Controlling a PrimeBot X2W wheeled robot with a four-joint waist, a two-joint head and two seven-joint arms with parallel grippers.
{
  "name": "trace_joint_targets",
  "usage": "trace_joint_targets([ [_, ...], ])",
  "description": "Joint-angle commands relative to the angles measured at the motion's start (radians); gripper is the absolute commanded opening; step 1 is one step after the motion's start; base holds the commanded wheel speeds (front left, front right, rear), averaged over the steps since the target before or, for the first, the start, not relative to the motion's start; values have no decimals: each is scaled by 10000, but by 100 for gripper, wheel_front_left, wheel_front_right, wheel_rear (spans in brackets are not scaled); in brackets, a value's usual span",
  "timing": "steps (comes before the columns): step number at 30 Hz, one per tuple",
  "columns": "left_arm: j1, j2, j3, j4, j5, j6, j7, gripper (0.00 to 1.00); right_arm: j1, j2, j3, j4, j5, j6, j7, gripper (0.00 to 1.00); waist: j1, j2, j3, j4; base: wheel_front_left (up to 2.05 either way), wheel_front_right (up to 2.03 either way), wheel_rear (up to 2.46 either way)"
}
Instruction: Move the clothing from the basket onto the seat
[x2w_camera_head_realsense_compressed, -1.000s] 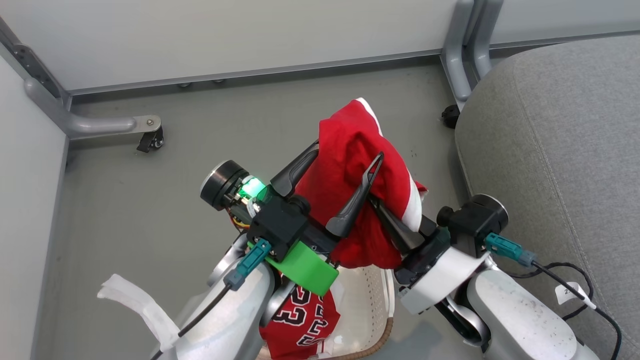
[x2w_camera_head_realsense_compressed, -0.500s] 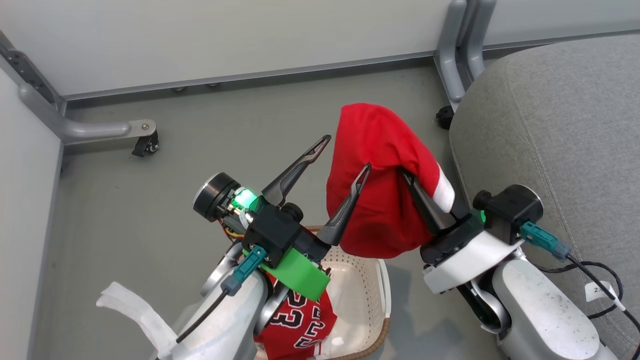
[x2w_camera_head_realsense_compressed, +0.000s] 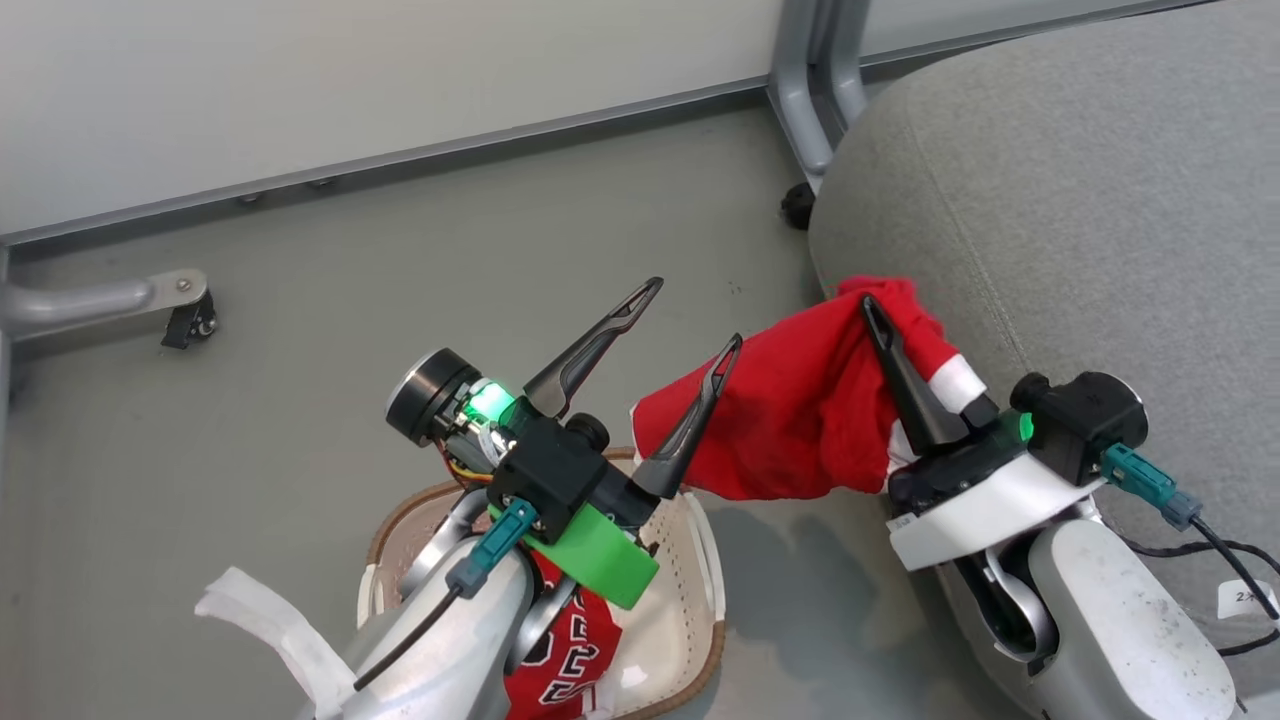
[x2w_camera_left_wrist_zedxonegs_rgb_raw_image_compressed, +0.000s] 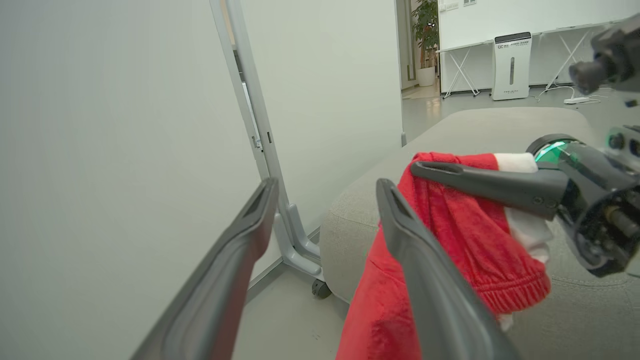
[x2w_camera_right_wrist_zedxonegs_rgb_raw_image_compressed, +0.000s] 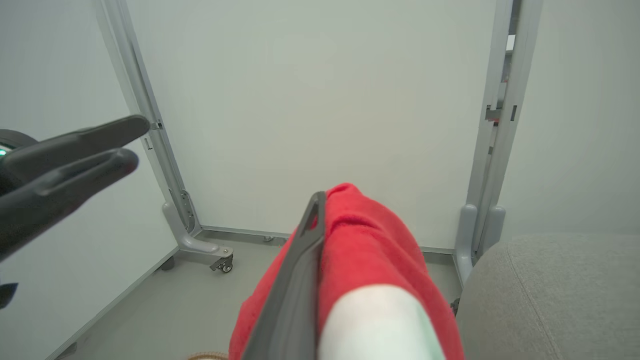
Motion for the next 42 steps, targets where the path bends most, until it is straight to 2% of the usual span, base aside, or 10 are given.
trace_joint_targets([
  [1, 46, 70, 3, 25, 7, -21, -9, 100, 159, 16, -139, -70, -106, -10, -49, 0, 0, 97, 140, -600, 0, 0, 0],
  [12, -59, 242, -155, 229, 44, -24, -9, 100, 902, 352, -1319, -363, -395, -10, -49, 0, 0, 97, 384, -1693, 0, 0, 0],
  [22, -275, 277, -174, 265, 68, -25, -9, 100, 1115, 536, -2014, -537, -565, -10, -49, 0, 0, 97, 660, -2000, 0, 0, 0],
  [29, -518, 303, -266, 228, 122, -24, -9, 100, 188, 417, -2544, -815, -844, -10, -49, 0, 0, 97, 1193, -1958, 0, 0, 0],
  [42, -1624, 670, -564, 204, 363, -26, -8, 100, -3426, -642, -4092, -904, -960, -10, -49, 0, 0, 97, 3568, -1740, 0, 0, 0],
])
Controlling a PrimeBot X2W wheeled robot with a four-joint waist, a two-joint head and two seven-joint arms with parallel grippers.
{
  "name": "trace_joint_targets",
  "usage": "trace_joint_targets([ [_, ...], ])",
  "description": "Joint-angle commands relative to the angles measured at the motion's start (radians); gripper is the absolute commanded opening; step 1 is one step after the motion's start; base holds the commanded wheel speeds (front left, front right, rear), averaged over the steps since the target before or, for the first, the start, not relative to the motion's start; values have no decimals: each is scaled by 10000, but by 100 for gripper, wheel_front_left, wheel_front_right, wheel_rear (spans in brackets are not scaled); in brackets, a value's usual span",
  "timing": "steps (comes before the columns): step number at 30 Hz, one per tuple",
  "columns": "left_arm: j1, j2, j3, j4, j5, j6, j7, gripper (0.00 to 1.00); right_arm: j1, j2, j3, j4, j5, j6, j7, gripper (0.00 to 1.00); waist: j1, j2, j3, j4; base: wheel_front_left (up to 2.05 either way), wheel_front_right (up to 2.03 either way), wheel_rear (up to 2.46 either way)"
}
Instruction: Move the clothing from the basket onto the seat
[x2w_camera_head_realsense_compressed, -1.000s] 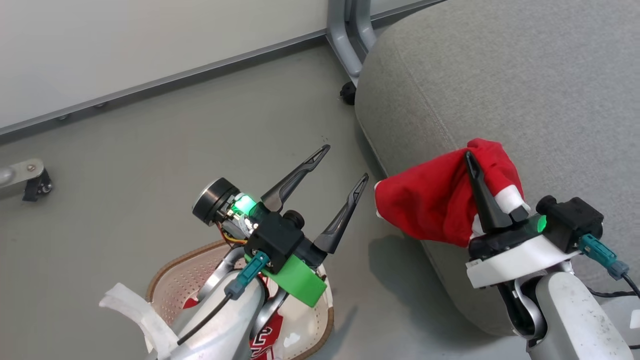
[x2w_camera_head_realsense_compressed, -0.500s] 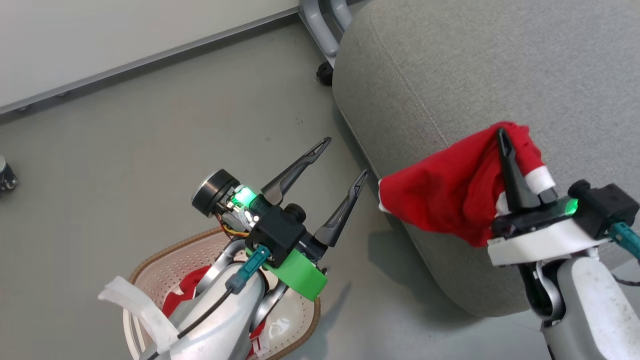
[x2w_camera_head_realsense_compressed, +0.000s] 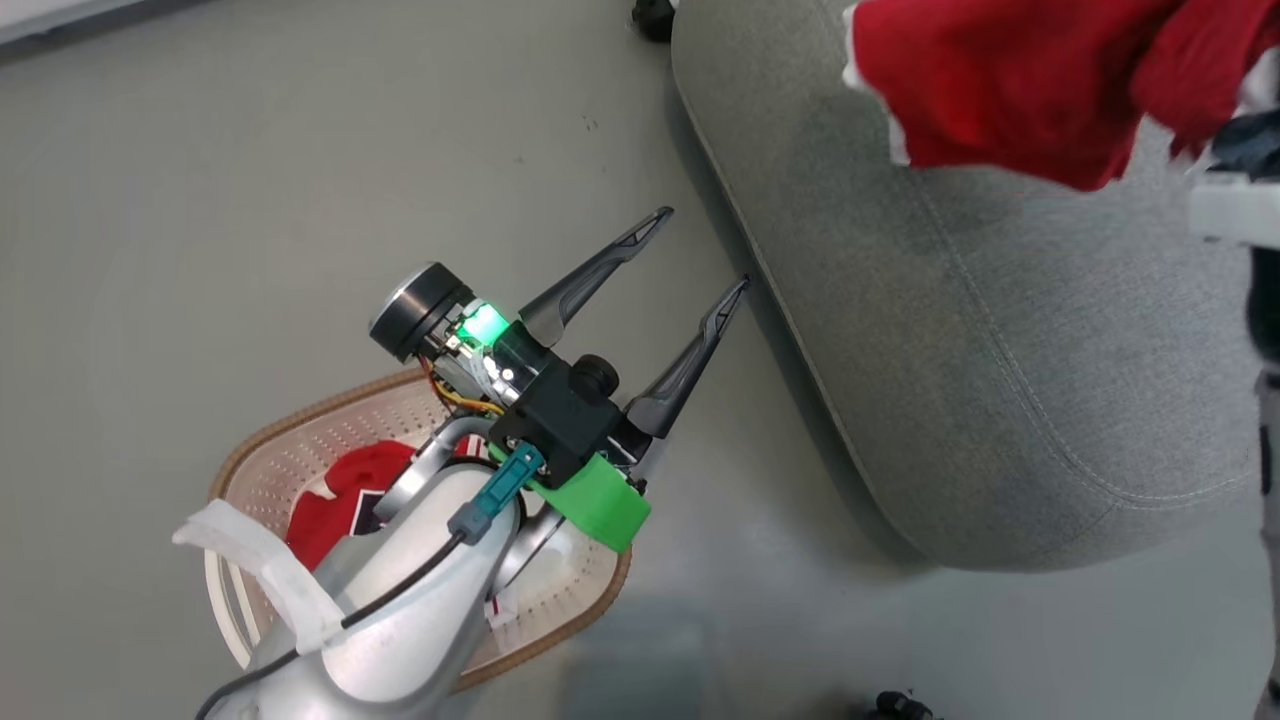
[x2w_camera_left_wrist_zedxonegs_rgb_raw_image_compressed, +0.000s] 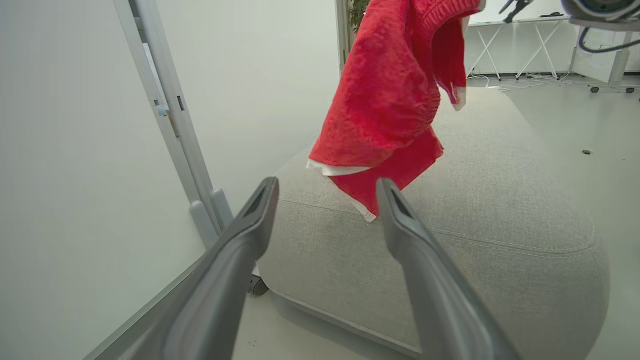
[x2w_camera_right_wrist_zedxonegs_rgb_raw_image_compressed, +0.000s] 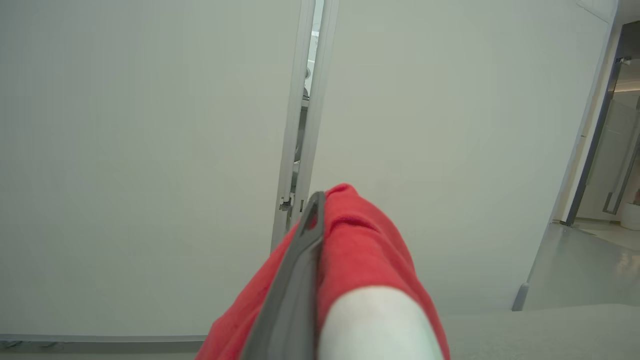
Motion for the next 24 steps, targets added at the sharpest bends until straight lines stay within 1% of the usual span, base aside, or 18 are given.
trace_joint_targets([
  [1, -268, 146, -15, 6, 134, -24, -8, 100, -467, -179, -214, 121, -1, -10, -49, 0, 0, 97, 1110, 138, 0, 0, 0],
  [8, -831, 363, -140, -28, 201, -23, 11, 100, -2321, -1040, -1099, 979, -52, -10, -49, 0, 0, 97, 2172, 309, 0, 0, 0],
  [11, -982, 394, -201, -43, 245, -25, 10, 100, -3056, -1482, -1332, 1635, -95, -10, -49, 0, 0, 97, 2498, 373, 0, 0, 0],
  [17, -1200, 410, -277, -66, 272, -15, 7, 100, -4179, -2065, -1863, 3013, -150, -12, -48, 0, 0, 97, 2972, 493, 0, 0, 0],
  [20, -1250, 440, -324, -48, 275, -15, 5, 100, -4378, -2061, -2028, 3785, -243, -10, -48, 0, 0, 97, 3112, 546, 0, 0, 0],
  [22, -1274, 466, -331, -29, 262, 0, 4, 100, -4335, -1960, -1985, 4187, -397, -10, -49, 0, 0, 97, 3167, 557, 0, 0, 0],
  [24, -1298, 468, -339, -23, 244, 29, 3, 100, -4142, -1714, -2150, 4548, -455, -12, -49, 0, 0, 97, 3206, 571, 0, 0, 0],
])
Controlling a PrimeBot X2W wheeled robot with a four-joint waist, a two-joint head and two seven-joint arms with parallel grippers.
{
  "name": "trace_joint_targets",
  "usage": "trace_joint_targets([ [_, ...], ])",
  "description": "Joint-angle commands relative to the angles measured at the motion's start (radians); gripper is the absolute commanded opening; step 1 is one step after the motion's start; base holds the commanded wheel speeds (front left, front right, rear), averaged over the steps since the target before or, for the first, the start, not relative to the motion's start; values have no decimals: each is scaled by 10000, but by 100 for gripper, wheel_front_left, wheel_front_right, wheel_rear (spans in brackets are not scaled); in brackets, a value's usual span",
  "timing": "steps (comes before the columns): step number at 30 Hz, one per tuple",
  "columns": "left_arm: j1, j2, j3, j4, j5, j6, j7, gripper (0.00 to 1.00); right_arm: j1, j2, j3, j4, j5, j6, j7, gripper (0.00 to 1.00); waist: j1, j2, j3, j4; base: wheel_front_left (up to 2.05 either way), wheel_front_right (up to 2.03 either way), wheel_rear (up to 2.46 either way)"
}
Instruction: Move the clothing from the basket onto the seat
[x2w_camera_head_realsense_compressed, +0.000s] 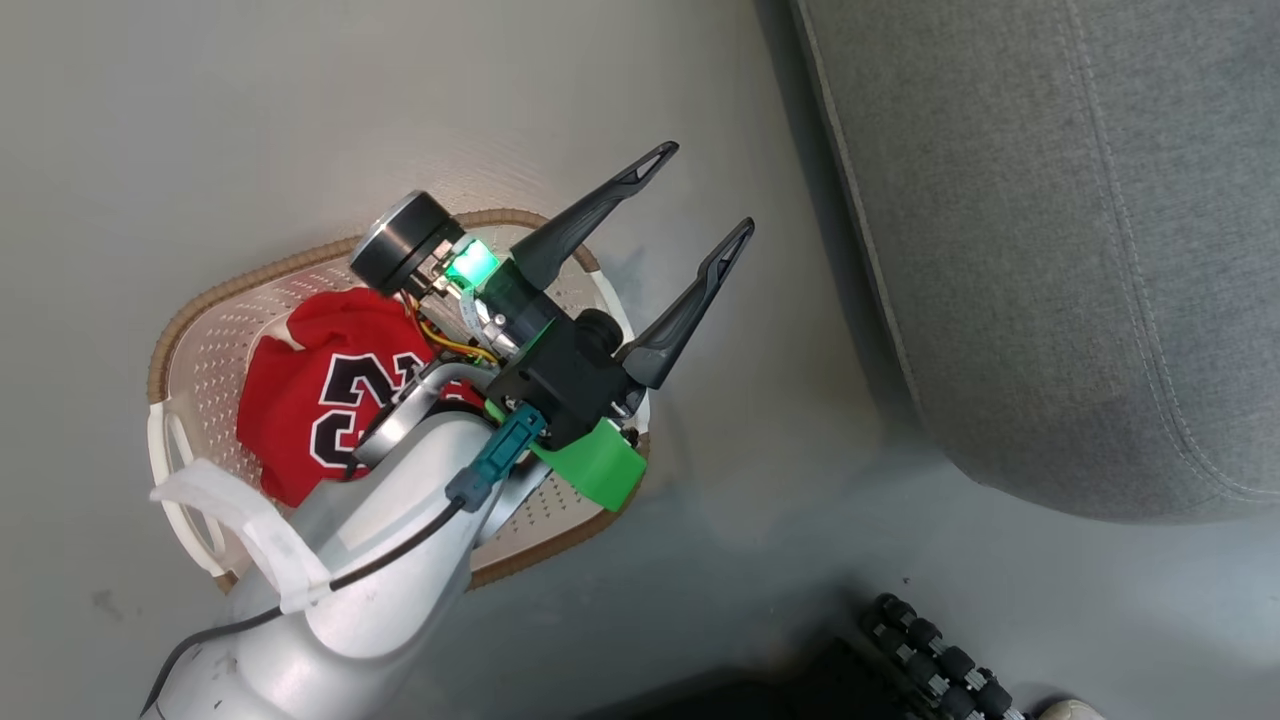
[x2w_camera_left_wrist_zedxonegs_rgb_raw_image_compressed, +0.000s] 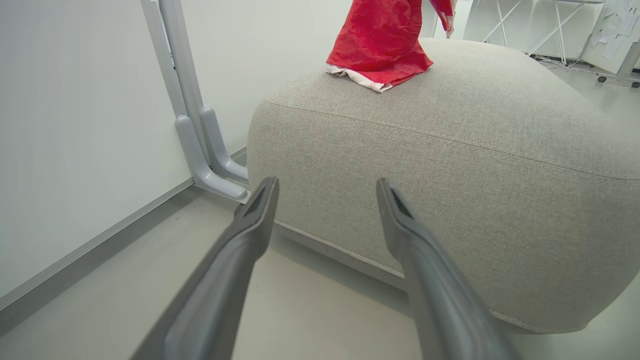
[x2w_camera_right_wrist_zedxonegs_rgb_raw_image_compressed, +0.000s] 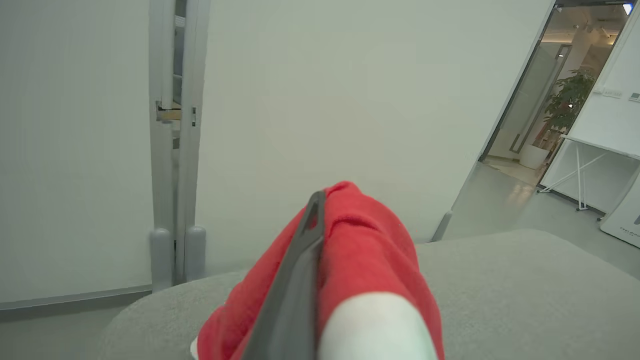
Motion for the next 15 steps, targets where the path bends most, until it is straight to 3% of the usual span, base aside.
trace_joint_targets([
  [1, -179, 65, -6, 12, -26, 36, 0, 100, 325, 205, -168, 239, -24, -14, -46, 0, -2, 97, 87, 69, 0, 0, 0],
  [8, -188, 128, -43, 46, -94, 97, -2, 100, 1399, 880, -230, 1024, -259, -14, -46, 0, -2, 97, 71, 110, 0, 0, 0],
  [14, -228, 148, -35, 94, -163, 150, -4, 100, 1975, 1043, -73, 1373, -365, -14, -47, 0, -2, 97, -96, 78, 0, 0, 0],
  [15, -220, 143, -35, 102, -171, 166, -4, 100, 2045, 1054, -59, 1390, -386, -14, -47, 41, -2, 97, -150, 63, 0, 0, 0],
])
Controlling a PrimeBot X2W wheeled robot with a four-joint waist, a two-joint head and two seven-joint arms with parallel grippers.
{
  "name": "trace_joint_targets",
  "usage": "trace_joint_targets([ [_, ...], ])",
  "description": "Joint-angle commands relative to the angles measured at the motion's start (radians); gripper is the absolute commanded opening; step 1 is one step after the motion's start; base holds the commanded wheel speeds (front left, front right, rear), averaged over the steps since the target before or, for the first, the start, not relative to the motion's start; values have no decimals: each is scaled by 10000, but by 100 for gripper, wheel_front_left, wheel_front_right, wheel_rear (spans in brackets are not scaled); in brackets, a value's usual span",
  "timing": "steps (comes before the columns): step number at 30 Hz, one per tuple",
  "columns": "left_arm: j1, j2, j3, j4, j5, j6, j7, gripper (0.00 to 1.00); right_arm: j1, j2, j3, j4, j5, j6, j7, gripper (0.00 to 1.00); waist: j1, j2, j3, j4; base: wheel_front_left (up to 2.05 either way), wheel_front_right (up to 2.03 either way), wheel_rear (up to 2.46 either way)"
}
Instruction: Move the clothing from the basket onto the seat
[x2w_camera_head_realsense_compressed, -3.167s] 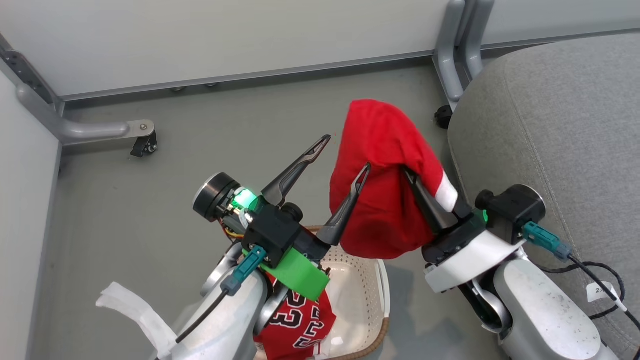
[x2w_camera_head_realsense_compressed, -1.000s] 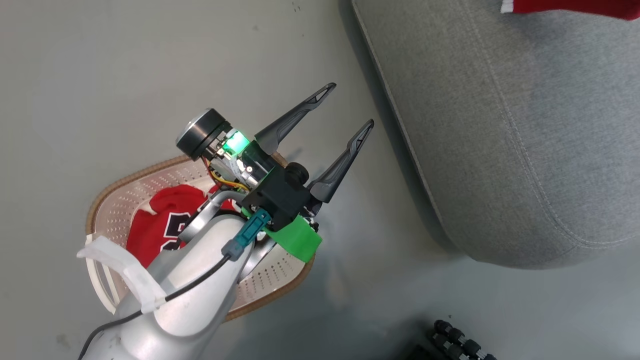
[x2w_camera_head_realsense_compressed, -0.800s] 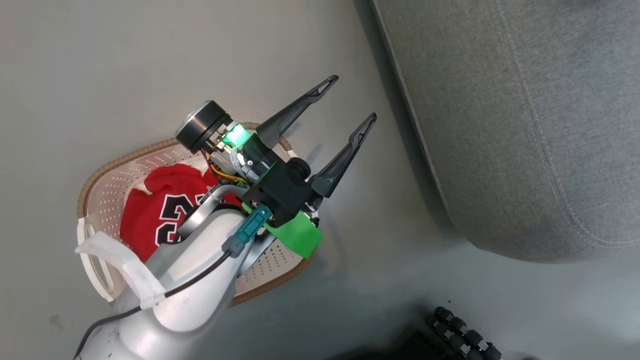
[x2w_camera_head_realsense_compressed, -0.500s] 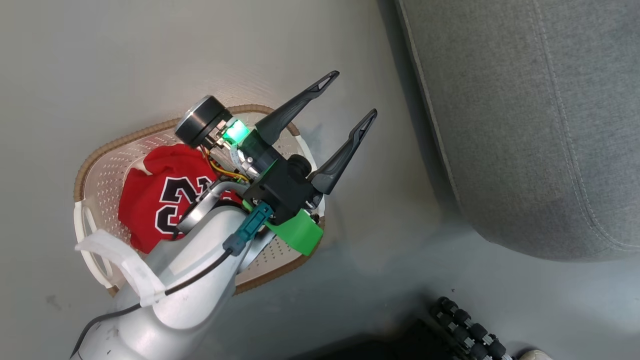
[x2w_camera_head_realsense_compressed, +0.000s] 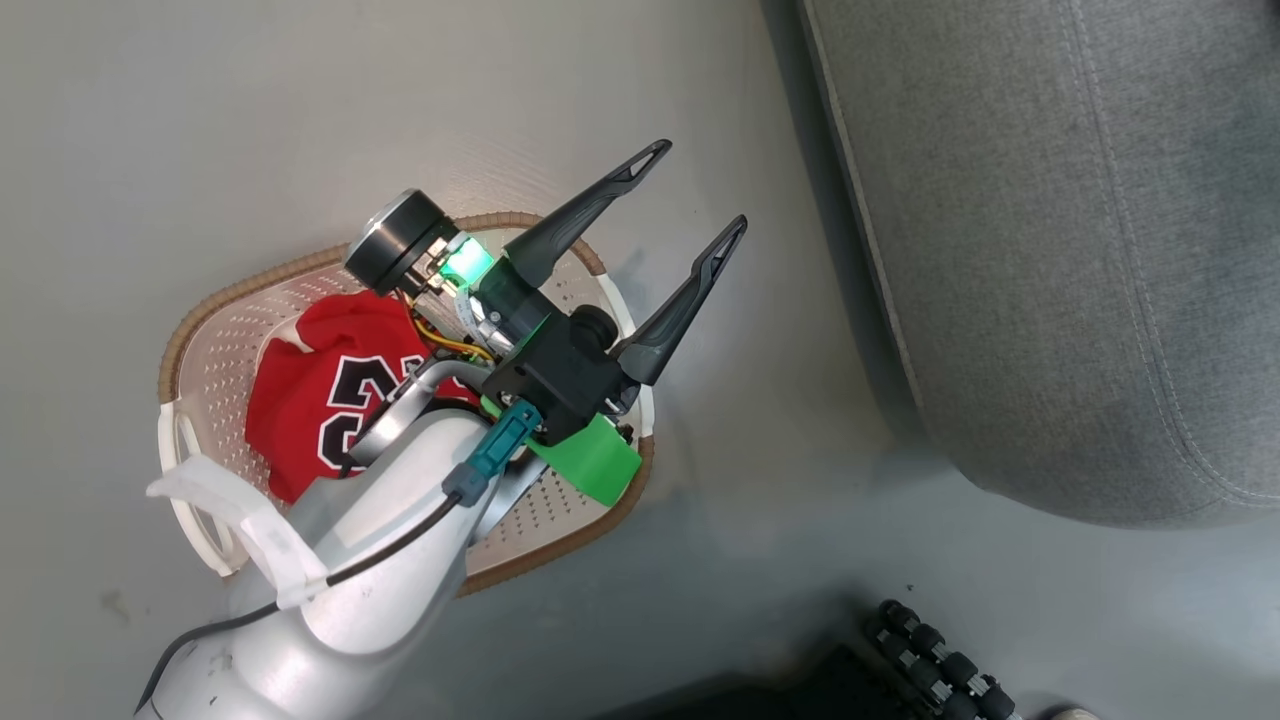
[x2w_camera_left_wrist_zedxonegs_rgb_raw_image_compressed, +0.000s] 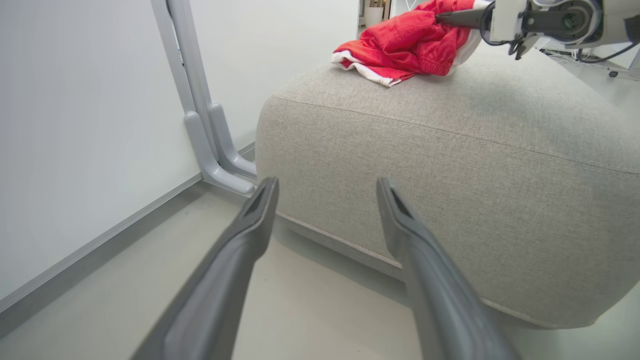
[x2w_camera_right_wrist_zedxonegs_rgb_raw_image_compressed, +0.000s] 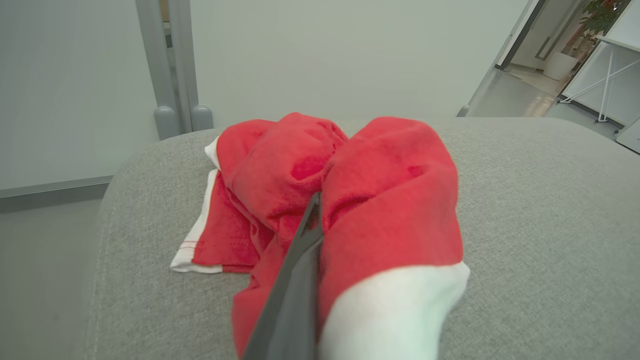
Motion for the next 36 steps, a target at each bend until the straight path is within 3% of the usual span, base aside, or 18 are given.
trace_joint_targets([
  [1, -127, 56, 16, 25, -114, 57, -3, 100, 254, -17, 8, 35, -94, -14, -49, 100, -1, 97, -154, -51, 0, 0, 0],
  [22, 1568, -249, 764, -102, -806, 553, -7, 100, 3837, 166, 489, -1358, -43, -14, -49, 100, -1, 97, -3098, -334, 0, 0, 0],
  [36, 3168, -412, 2288, -285, -1117, 912, -8, 100, 5088, 810, 2010, -3638, -47, -12, -49, 100, -1, 97, -4601, 672, 0, 0, 0],
])
